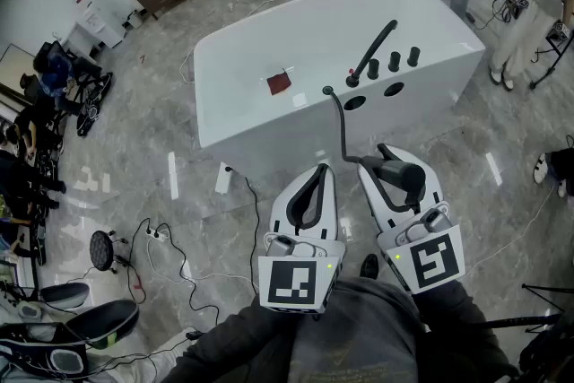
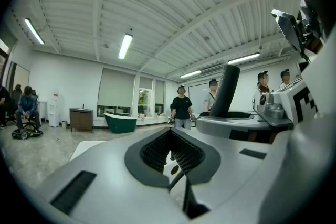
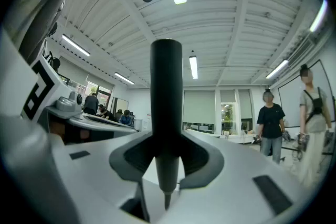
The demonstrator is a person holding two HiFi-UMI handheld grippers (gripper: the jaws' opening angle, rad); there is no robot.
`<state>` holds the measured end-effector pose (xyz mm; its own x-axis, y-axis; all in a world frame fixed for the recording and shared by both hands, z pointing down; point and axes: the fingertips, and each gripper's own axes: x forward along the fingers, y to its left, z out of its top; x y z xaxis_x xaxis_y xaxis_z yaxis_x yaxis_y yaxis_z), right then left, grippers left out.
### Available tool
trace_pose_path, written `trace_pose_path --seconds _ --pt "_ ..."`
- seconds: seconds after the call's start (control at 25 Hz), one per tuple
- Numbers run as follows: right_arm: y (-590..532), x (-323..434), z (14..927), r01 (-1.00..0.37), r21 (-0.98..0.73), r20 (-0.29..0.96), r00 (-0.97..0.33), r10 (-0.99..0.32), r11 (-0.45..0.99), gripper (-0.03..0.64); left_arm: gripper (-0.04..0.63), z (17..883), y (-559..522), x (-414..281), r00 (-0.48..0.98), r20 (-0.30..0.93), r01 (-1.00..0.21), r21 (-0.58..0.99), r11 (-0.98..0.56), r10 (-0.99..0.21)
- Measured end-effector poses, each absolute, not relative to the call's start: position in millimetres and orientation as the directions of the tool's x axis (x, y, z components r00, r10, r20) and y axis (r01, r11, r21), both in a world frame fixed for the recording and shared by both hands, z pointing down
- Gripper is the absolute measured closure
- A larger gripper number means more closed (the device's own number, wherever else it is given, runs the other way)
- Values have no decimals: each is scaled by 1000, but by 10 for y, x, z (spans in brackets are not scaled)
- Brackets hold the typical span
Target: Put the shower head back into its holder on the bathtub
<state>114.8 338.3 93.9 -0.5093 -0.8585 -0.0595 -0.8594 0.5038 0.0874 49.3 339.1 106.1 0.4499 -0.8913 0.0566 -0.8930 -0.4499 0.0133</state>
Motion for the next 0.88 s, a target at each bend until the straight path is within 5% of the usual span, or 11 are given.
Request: trace_pose_path --seconds 0.88 --pt "3393 1555 742 -813 113 -97 -580 -808 571 482 592 1357 3458 685 335 113 -942 46 -332 -935"
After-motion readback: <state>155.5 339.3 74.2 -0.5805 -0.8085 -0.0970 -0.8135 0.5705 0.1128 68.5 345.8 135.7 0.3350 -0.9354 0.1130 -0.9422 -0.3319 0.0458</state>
